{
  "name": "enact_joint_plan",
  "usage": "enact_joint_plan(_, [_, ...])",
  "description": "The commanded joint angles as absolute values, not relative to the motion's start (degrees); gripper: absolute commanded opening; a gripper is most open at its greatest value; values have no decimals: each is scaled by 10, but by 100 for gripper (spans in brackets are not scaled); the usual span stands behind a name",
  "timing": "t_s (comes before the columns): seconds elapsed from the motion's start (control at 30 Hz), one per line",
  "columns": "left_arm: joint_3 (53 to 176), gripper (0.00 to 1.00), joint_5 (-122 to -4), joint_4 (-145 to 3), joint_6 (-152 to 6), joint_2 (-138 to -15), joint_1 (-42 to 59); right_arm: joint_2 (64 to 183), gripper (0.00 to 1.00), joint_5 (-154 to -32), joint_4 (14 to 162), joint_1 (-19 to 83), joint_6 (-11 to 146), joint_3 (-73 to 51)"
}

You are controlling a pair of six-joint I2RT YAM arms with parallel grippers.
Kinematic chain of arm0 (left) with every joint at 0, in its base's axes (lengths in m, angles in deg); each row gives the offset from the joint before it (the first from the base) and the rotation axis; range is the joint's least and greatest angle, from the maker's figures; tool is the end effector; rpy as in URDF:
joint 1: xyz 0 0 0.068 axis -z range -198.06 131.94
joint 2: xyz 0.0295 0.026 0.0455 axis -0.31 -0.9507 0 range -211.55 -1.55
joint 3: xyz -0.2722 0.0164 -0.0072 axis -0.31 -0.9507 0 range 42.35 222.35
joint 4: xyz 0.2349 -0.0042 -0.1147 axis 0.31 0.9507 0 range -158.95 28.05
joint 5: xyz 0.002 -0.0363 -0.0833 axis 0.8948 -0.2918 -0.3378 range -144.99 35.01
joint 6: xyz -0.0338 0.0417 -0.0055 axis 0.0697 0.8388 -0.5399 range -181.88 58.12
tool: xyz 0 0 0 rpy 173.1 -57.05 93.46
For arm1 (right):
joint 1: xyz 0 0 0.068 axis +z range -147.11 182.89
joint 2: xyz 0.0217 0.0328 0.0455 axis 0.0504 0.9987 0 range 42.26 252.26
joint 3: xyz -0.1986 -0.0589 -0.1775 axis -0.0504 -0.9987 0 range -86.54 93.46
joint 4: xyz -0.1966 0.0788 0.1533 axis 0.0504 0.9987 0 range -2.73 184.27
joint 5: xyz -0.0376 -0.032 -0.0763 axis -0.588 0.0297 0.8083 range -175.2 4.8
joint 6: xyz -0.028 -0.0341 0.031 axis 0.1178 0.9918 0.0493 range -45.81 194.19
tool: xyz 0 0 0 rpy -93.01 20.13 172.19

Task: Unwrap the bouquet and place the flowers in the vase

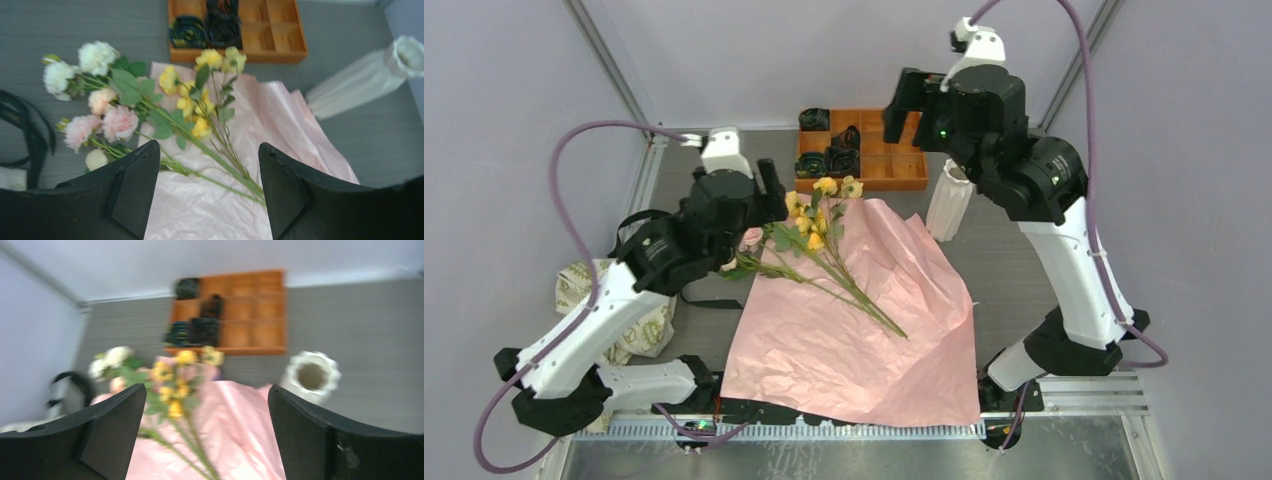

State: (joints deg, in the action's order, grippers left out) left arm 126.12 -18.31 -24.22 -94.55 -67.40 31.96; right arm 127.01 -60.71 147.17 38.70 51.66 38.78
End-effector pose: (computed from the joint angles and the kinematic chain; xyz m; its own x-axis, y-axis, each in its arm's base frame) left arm 0.1564 -0.1534 0.4405 -0.3906 -0.2078 -0.8968 0.0725 0.9642 -0.2550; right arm 0.2060 0.1303 0.5461 -0.3304 0.1915 -0.9242 -0.0961 0.9673 0.2347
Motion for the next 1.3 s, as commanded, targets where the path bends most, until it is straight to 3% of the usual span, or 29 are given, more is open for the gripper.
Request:
enact_joint_plan(0.0, [1310, 73, 3, -188, -987, -602, 313, 1382, 94, -559, 1512, 486, 556, 500])
enact_joint_plan(0.13, [1292, 73, 92, -162, -1024, -528, 312, 1431, 90, -578, 1505, 545, 545, 456])
enact_joint_plan(0.27, [1266, 73, 162, -154, -1036, -470, 313, 1410, 78, -672, 1429, 555, 509, 281])
enact_joint_plan(0.4, [1234, 72, 178, -184, -1007, -431, 313, 1415, 71, -707, 1394, 566, 501, 143])
enact_joint_plan(0.53, [1214, 71, 155, -194, -993, -422, 313, 1462, 67, -705, 1384, 590, 519, 96])
enact_joint_plan(0.83, [1208, 70, 123, -184, -984, -437, 313, 1611, 49, -756, 1381, 628, 579, 188])
enact_joint_plan(1.27, [1190, 70, 138, -193, -959, -401, 312, 1758, 49, -748, 1404, 628, 663, 356])
